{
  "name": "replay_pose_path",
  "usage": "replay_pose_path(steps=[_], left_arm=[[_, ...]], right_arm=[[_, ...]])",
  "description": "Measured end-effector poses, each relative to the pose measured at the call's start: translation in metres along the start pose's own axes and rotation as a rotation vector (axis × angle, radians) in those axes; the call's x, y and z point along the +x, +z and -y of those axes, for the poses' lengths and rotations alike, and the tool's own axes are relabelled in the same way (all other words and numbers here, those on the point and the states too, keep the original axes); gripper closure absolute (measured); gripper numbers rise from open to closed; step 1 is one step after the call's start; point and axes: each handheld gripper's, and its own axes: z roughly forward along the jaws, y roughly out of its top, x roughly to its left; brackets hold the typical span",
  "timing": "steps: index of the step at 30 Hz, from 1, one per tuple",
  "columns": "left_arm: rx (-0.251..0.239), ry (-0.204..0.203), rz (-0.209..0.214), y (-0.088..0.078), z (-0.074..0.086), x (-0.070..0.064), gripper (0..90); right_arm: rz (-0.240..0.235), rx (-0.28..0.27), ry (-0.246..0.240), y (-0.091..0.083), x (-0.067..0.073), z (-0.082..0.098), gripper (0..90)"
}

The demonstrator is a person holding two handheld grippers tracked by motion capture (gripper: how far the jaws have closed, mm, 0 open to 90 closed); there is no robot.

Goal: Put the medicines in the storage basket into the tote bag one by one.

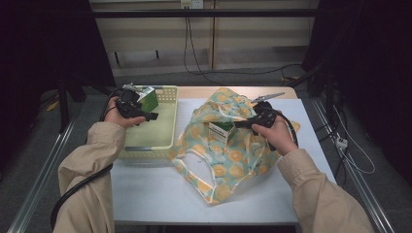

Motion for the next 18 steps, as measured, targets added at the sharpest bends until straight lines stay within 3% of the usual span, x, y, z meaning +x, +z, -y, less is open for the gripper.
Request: replay_pose_path(steps=[3,8,16,18], left_arm=[[-0.003,0.007,-0.034,-0.003,-0.004,0.009,11.1],[0.000,-0.014,-0.093,-0.004,-0.006,0.024,11.9],[-0.003,-0.090,-0.184,0.007,0.004,0.048,12.3],[0.001,-0.088,-0.187,0.010,0.006,0.050,13.7]], right_arm=[[-0.001,-0.003,-0.001,-0.002,-0.001,0.000,88.6],[-0.003,-0.003,0.014,-0.003,-0.006,0.001,88.6],[-0.011,0.003,0.021,-0.004,-0.010,0.002,88.6],[-0.009,0.006,0.023,-0.004,-0.012,0.002,88.6]])
